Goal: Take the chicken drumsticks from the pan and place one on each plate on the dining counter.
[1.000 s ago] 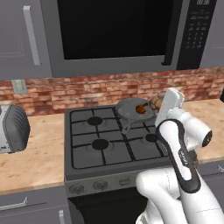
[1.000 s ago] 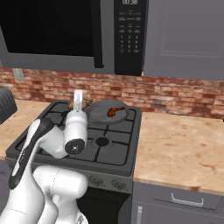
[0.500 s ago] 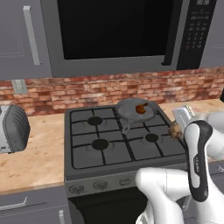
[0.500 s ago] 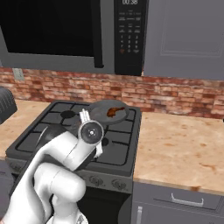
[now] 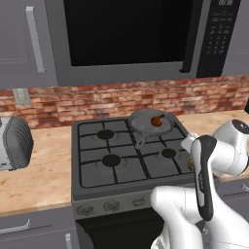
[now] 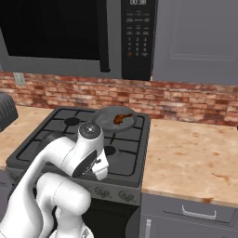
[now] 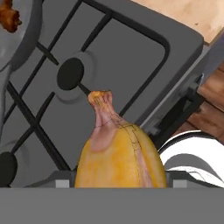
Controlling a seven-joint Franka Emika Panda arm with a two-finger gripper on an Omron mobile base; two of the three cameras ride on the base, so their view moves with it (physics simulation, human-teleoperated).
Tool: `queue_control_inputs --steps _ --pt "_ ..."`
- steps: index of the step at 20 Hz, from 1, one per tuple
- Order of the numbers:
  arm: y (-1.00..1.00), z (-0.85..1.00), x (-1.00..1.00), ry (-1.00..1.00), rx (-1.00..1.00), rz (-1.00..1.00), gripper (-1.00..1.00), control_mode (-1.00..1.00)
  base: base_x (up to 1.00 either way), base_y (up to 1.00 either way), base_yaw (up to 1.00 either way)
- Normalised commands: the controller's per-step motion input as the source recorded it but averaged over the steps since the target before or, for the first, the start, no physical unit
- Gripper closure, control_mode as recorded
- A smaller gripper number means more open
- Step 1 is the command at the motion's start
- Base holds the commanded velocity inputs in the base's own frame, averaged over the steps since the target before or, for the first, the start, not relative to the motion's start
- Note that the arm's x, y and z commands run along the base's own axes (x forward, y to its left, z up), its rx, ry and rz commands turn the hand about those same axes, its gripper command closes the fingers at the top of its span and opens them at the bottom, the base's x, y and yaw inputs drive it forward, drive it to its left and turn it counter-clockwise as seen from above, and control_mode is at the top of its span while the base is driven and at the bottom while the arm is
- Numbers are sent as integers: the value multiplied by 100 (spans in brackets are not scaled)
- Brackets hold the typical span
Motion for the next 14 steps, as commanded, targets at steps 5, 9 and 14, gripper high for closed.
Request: queue_control_inputs --steps 5,9,14 --pt "0 -14 -12 0 -1 0 100 -100 0 0 0" --pt "0 -13 -20 0 -4 -9 100 -100 0 0 0" --pt "0 0 0 0 0 0 100 100 -25 -1 -27"
